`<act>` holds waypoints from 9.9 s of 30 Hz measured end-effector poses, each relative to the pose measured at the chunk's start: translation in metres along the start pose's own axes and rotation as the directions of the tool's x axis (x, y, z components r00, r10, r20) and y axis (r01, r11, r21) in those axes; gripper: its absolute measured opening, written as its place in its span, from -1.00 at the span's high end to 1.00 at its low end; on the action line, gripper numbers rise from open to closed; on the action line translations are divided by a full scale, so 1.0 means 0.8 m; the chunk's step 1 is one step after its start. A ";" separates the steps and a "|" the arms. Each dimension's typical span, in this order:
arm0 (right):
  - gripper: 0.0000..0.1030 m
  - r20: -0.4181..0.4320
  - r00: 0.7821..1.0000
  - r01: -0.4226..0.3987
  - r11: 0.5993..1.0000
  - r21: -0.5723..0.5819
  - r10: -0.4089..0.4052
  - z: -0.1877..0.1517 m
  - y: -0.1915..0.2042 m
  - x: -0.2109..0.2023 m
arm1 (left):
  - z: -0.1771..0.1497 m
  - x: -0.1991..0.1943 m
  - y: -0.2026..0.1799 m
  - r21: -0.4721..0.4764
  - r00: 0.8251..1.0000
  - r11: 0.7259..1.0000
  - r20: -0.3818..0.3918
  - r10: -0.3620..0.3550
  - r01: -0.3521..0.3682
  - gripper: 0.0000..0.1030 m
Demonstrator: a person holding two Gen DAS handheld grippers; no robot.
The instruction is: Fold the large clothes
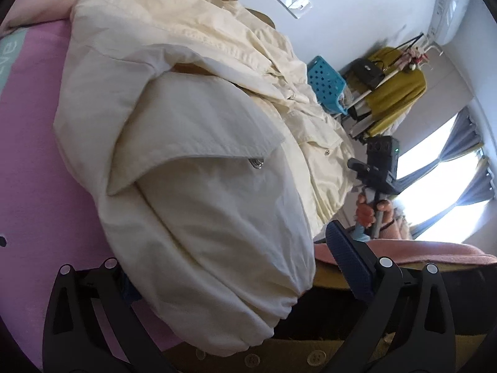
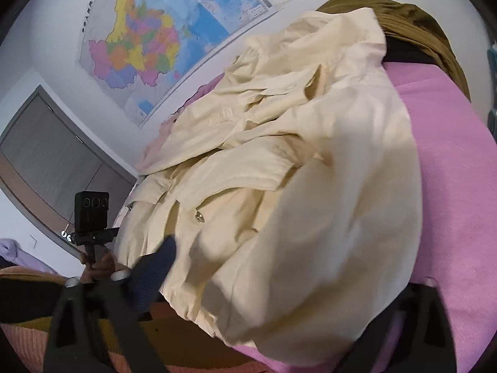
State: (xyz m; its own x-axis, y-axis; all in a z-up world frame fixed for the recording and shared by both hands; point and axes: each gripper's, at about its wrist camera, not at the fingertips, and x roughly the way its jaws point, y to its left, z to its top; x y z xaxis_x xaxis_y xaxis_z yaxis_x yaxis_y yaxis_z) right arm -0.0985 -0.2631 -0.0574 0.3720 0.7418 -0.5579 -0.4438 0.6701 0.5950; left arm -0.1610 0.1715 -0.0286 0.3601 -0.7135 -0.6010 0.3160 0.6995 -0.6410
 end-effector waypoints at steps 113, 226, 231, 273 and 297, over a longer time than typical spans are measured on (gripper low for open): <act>0.03 0.161 0.987 -0.081 0.918 0.388 0.019 0.348 -0.078 0.093 | 0.389 0.011 0.147 -0.319 0.965 0.911 -0.072 0.252 -0.261 0.50; -0.61 0.106 0.993 0.004 0.938 0.346 -0.044 0.142 -0.065 0.068 | 0.142 -0.036 0.127 -0.207 0.945 0.944 0.147 0.291 -0.258 -0.67; -0.68 0.153 0.985 0.025 0.940 0.340 -0.082 0.170 -0.070 0.091 | 0.168 -0.003 0.136 -0.229 0.965 0.958 0.155 0.211 -0.172 -0.72; 0.19 0.082 0.985 0.122 0.954 0.274 -0.150 0.113 -0.021 0.045 | 0.126 -0.027 0.097 -0.195 0.951 0.949 0.140 0.276 -0.247 0.14; -0.06 0.131 0.883 0.467 0.870 -0.157 -0.451 0.127 0.060 0.080 | 0.127 -0.018 0.063 -0.164 0.880 0.890 0.154 0.450 -0.426 -0.19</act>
State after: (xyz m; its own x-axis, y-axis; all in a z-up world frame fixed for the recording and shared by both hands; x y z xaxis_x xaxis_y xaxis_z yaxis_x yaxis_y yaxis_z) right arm -0.0136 -0.1810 -0.0058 0.6353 0.3565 -0.6850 -0.3400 0.9256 0.1664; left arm -0.0614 0.2211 -0.0037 0.5937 -0.3068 -0.7439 -0.0162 0.9198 -0.3922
